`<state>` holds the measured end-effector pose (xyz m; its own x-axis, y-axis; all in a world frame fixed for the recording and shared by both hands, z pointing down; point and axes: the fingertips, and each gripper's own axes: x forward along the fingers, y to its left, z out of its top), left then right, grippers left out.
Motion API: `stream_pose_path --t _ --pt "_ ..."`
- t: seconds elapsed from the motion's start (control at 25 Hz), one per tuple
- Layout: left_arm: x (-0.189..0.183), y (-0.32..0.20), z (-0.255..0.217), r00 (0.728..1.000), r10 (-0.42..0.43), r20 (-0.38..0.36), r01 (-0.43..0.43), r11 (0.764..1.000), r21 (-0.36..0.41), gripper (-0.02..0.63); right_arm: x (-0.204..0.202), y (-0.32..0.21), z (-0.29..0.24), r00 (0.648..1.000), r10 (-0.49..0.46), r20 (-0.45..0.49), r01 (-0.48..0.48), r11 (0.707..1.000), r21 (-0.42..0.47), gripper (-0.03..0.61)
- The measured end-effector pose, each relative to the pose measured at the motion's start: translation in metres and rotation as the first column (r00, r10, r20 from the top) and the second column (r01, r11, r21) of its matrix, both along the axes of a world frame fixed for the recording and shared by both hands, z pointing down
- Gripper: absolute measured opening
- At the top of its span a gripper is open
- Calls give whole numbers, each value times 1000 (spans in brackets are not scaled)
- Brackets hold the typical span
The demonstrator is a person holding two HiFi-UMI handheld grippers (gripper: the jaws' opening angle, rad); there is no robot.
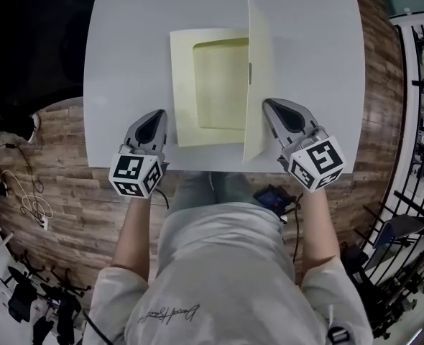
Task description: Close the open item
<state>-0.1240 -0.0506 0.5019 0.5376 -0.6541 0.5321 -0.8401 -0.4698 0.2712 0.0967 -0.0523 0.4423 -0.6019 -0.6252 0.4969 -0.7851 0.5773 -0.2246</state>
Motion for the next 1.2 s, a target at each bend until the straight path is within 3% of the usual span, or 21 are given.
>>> stream_pose_path --t 0.64,1.2 --pt "7 7 61 999 42 21 -39 993 -111 9 -36 5 29 993 -6 -116 -4 996 -93 12" --pt "17 13 71 998 59 -11 -60 990 -126 9 -57 10 53 983 -21 -183 -8 987 -160 14"
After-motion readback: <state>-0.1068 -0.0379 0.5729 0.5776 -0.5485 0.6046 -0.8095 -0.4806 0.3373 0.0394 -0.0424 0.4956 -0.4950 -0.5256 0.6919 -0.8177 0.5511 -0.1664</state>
